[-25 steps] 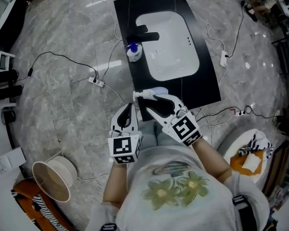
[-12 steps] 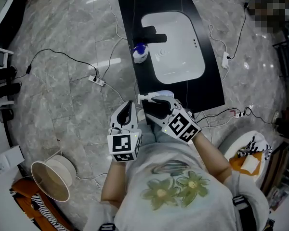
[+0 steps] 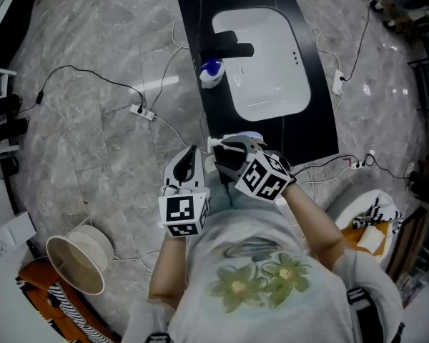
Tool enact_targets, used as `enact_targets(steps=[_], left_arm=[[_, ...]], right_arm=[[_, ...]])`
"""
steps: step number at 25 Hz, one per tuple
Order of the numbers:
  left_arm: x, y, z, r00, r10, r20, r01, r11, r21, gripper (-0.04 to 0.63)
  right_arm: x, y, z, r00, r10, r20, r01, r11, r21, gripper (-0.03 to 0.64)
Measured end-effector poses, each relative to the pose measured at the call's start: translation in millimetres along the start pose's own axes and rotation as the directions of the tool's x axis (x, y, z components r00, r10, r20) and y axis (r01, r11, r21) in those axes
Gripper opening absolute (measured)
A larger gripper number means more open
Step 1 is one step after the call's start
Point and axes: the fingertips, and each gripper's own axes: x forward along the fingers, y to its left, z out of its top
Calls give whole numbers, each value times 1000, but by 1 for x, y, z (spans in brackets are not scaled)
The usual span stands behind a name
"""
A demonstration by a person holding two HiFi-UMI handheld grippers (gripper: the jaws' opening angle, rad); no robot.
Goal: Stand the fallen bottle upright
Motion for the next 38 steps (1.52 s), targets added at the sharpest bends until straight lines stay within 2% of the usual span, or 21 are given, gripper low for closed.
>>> enact_targets(steps=[10, 20, 26, 32, 38], left_arm=[[8, 21, -12, 1000, 21, -21, -22, 999, -40, 15], [13, 37, -17, 999, 28, -34, -30, 997, -67, 15], [13, 46, -18, 999, 32, -44, -36, 996, -82, 15], [17, 51, -16, 999, 33, -40, -37, 994, -99, 16], [19, 53, -22, 998, 29, -51, -34, 995, -94, 15]], right_arm=[[33, -10, -15, 992, 38, -119, -49, 994, -93, 201], [60, -22, -23, 978, 71, -194, -100, 984, -148, 201], [73, -25, -28, 962, 88, -258, -140, 971, -191, 201], [86, -28, -41, 937, 66, -344, -162, 952, -259, 201], [99, -30, -51, 915, 69, -397, -183, 949, -256, 201]])
